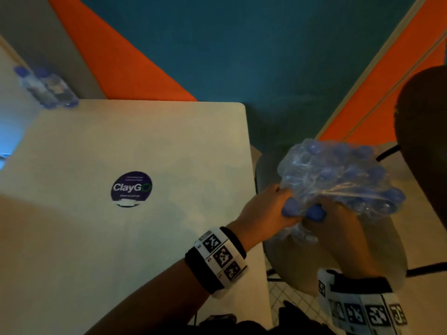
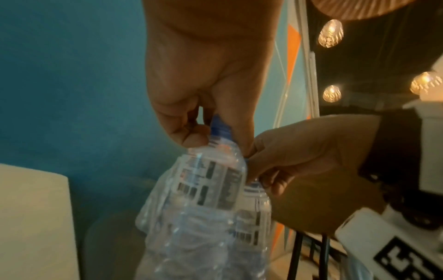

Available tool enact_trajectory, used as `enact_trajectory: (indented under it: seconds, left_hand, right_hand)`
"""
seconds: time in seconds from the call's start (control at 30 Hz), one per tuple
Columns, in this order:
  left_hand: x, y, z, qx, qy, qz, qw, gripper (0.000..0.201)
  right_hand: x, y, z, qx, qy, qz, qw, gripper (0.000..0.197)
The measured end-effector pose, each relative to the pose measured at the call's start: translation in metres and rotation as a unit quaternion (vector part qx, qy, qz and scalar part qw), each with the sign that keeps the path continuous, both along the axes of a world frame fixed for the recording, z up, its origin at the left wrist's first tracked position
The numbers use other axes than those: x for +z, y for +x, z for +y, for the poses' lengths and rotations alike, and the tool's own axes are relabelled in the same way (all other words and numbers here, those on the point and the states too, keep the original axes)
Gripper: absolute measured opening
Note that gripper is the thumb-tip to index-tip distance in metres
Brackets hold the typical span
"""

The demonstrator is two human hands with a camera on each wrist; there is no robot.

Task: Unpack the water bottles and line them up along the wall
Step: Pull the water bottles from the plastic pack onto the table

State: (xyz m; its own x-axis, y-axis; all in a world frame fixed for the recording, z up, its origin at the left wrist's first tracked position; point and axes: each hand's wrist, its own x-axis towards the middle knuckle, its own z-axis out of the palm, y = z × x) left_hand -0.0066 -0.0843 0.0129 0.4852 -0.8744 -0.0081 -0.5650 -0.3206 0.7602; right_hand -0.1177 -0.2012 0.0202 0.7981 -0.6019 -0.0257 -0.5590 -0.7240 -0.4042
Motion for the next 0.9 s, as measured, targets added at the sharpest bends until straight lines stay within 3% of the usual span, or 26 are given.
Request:
enact_trajectory:
  seconds: [0.07,0.17,0.37,0.5,0.63,0.9]
  left_hand:
    - [0.002,0.017,0.023,0.014,0.008,0.003,1.0,0.035]
    - [-0.003,0.05,0.064,0.056,0.038,-0.019,0.998,0.036]
    - [-0.013,0.116,0.155,0.176,0.096,-0.013,0.98,0.036]
    - [-0.019,0.151,0.195,0.252,0.131,-0.019,0.959,0.039]
    - [-0.029,0.179,0.218,0.3,0.141,-0.019,0.943,0.036]
    - [-0.055,0.198,0.236,0.349,0.129,-0.007,0.928,0.034]
  right_hand:
    - [0.016,0.02,0.022,-0.005,0.072,0.07,0.995,0.016]
    - [0.021,0.059,0.054,0.052,0.092,0.123,0.987,0.018]
    - [-0.006,0.144,0.131,0.148,0.13,0.051,0.979,0.025]
    - [-0.029,0.194,0.179,0.133,0.141,0.022,0.981,0.023]
    - [-0.044,0.228,0.21,0.124,0.132,0.007,0.983,0.022]
    - [-0.047,0.253,0.222,0.143,0.138,0.049,0.979,0.042]
